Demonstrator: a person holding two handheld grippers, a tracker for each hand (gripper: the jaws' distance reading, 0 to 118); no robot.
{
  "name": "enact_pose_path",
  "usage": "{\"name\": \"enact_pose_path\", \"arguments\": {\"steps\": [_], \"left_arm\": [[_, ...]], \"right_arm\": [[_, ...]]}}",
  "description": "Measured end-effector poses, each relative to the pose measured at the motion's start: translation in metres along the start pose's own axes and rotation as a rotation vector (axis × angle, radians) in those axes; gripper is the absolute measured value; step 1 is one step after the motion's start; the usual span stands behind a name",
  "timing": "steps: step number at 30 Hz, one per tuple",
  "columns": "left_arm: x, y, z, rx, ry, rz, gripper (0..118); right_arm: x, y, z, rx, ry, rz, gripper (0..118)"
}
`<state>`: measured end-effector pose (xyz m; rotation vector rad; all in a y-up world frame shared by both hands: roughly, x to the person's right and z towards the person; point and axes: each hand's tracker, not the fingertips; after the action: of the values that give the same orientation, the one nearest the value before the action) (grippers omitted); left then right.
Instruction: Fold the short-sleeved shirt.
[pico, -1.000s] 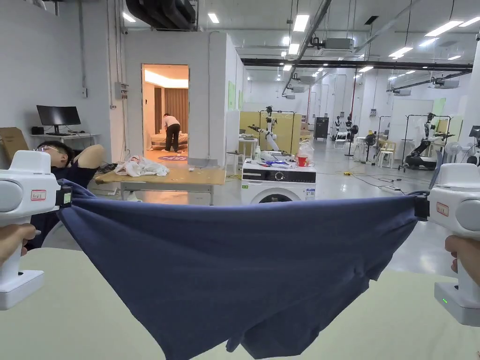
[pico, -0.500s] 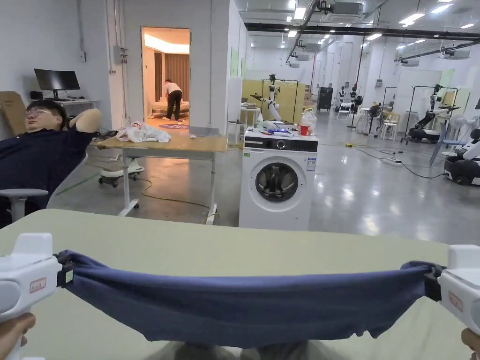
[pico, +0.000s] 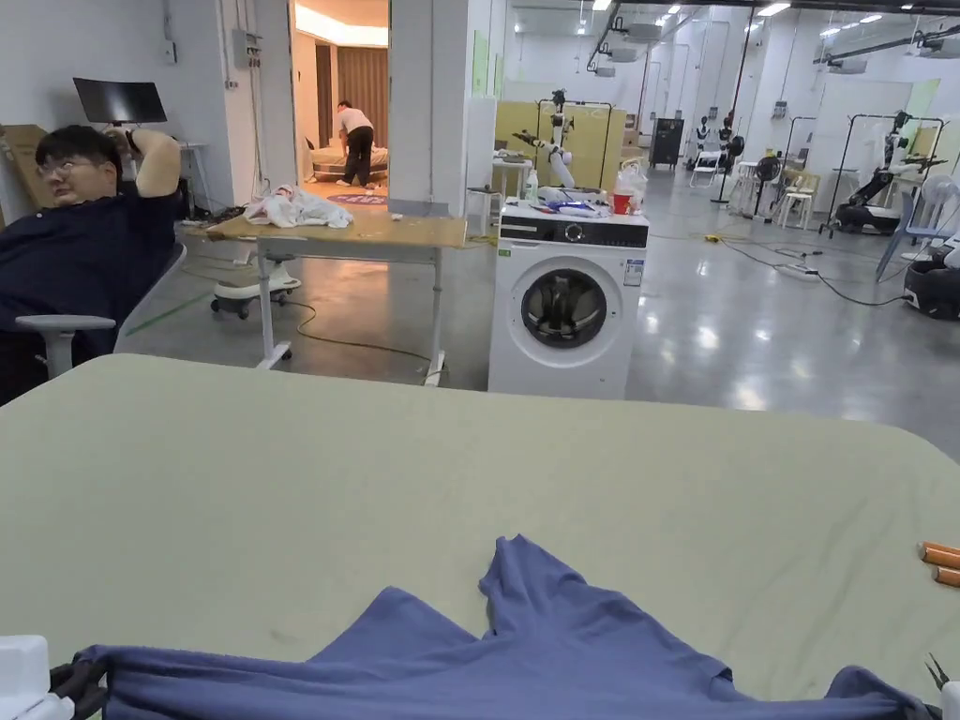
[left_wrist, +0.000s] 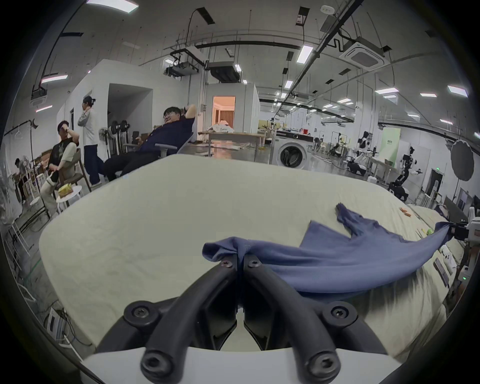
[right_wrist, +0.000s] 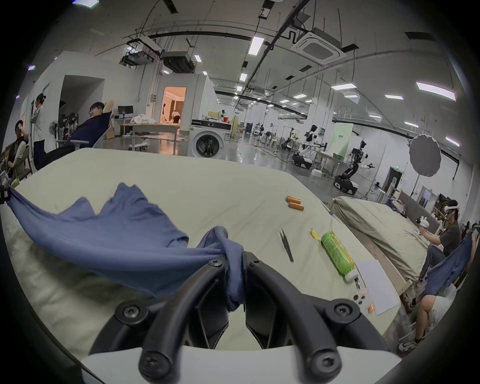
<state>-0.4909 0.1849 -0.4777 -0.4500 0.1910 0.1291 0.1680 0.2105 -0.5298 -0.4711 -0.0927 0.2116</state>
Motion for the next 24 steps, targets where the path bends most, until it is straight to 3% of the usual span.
{"name": "enact_pose_path", "arguments": {"steps": [7,9,10,11,13,16,20,24], "left_arm": [[0.012,-0.046,0.030,-0.113,0.015,0.014,0],[0.012,-0.053,0.030,-0.132,0.015,0.011,3],[0.000,-0.060,0.017,-0.142,0.018,0.005,6],[0.000,-0.060,0.016,-0.151,0.026,-0.010,15],[0.001,-0.060,0.016,-0.162,0.072,-0.045,25],[0.000,-0.058,0.015,-0.147,0.098,-0.060,28],[0.016,-0.047,0.017,-0.119,0.091,-0.066,56],[0.050,-0.028,0.015,-0.054,0.032,-0.081,56]], "right_arm": [[-0.008,-0.045,0.008,-0.082,0.010,-0.012,8],[-0.012,-0.056,0.010,-0.099,0.010,-0.015,14],[-0.015,-0.060,0.009,-0.113,0.010,-0.008,23],[-0.017,-0.063,0.010,-0.118,0.004,-0.004,41],[-0.019,-0.068,0.013,-0.113,-0.008,0.001,53],[-0.023,-0.064,0.018,-0.088,-0.005,-0.004,55],[-0.035,-0.047,0.025,-0.015,0.016,-0.016,68],[-0.061,-0.022,0.029,0.104,0.062,-0.049,69]]}}
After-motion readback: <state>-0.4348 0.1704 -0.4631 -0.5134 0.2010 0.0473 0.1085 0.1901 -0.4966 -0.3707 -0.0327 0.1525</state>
